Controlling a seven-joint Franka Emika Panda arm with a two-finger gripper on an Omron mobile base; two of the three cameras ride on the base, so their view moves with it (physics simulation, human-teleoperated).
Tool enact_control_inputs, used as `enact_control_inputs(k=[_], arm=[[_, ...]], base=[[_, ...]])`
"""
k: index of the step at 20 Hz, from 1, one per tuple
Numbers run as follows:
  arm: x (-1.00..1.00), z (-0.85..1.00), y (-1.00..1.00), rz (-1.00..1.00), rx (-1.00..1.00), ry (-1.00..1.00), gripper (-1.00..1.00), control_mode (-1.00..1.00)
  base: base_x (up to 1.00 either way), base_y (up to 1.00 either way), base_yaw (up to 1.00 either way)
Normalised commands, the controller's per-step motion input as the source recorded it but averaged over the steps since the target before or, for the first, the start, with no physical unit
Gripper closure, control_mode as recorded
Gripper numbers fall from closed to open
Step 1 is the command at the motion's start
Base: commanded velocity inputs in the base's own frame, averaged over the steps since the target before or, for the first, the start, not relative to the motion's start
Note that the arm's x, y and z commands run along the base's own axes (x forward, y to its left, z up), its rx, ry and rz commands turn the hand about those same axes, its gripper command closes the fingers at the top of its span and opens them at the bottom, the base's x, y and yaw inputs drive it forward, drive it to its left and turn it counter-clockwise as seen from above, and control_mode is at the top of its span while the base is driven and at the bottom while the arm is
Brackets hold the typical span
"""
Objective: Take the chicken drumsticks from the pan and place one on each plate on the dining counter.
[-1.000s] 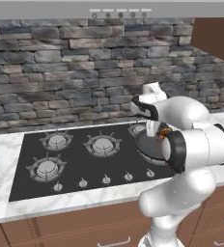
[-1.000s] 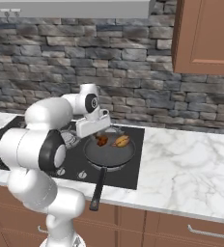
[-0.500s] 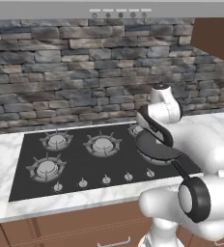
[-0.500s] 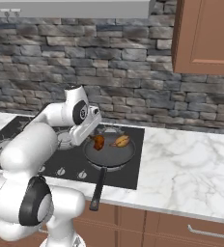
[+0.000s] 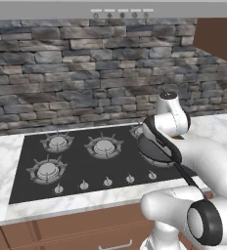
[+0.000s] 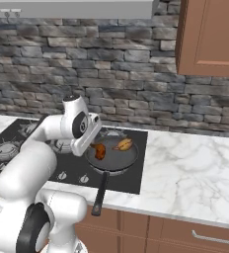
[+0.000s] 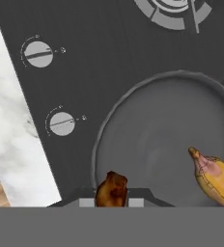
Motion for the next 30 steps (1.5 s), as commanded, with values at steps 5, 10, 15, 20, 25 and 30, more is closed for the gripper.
enact_control_inputs(k=[5, 10, 15, 20, 25, 30], arm=[[-0.08, 0.0, 0.0, 0.02, -0.02, 0.0, 1.0, -1.0], [0.0, 0.0, 0.0, 0.0, 0.0, 0.0, 1.0, 1.0], [0.0, 0.0, 0.0, 0.0, 0.0, 0.0, 1.0, 1.0], [0.0, 0.0, 0.0, 0.0, 0.0, 0.0, 1.0, 1.0], [0.0, 0.0, 0.0, 0.0, 0.0, 0.0, 1.0, 1.0], [0.0, 0.0, 0.0, 0.0, 0.0, 0.0, 1.0, 1.0]], base=[[0.0, 0.0, 0.0], [-0.66, 0.02, 0.03], [-0.48, 0.02, -0.22], [-0.36, 0.0, -0.65], [-0.18, 0.0, -0.97], [0.0, 0.0, -1.0]])
